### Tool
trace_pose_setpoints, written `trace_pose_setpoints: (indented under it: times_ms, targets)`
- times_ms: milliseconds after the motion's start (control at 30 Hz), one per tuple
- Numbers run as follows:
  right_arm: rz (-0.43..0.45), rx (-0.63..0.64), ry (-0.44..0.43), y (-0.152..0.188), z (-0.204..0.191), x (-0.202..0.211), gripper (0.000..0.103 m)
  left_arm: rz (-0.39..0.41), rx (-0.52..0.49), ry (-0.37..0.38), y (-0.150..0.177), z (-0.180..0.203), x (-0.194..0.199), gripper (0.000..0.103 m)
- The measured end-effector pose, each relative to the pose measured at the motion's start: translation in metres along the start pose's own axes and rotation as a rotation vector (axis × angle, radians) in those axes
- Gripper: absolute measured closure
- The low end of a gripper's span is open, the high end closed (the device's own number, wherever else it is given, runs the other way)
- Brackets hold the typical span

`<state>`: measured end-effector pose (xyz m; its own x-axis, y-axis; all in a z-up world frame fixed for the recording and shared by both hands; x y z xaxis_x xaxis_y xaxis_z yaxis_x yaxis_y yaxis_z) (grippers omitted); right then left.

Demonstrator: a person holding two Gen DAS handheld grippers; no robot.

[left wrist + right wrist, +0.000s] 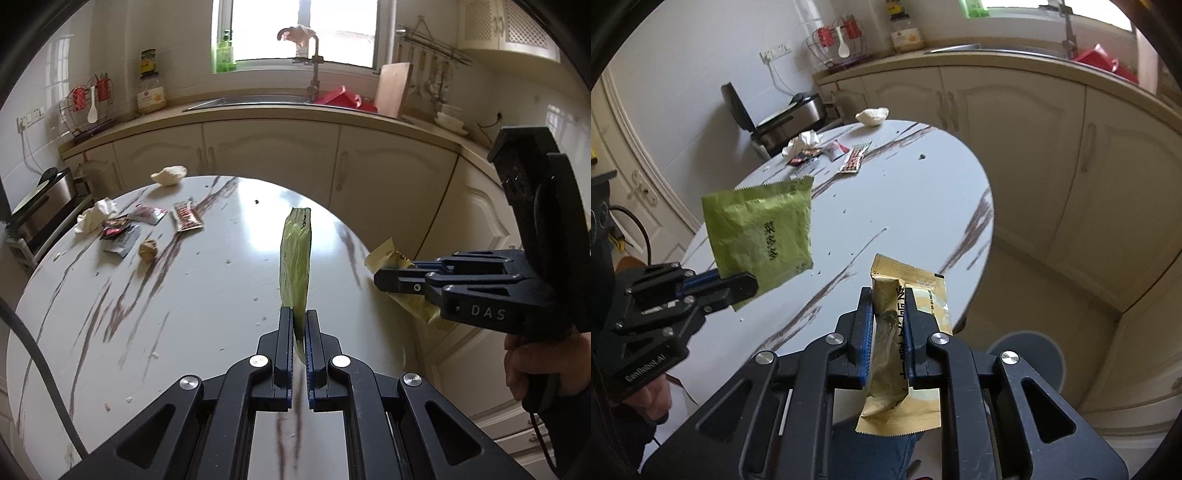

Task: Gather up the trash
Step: 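Carry the green packet and gold wrapper to the blue bin with both grippers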

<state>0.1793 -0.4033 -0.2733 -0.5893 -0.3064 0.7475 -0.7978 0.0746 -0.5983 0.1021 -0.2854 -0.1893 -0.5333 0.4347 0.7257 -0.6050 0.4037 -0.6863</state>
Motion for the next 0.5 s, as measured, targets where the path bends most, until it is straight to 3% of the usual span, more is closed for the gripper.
trace_pose_setpoints:
  times_ms: [300,500]
  targets:
    - [0.047,-0.091,0.067,0.005,0.057,0.038,0.090,-0.005,-0.071,0.089,-0.028,0.067,-0.033,0.101]
    - [0.033,-0.184,0.129,0.020,0.124,0.045,0.090,-0.080,-0.098,0.184,-0.035,0.120,-0.087,0.101]
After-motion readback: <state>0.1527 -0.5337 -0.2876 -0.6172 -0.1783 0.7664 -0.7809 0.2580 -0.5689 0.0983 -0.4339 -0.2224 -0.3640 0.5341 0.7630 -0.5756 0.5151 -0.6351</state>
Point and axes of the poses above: each gripper's, at about its wrist camera, not at the fingertips, and x roughly against the way its jaws point, z to its right, y to its underside, the point moved 9 cm from there along -x, roughly the way its jaws point, and after that the axes turned 1 degree about -z, right-handed, at the moved point
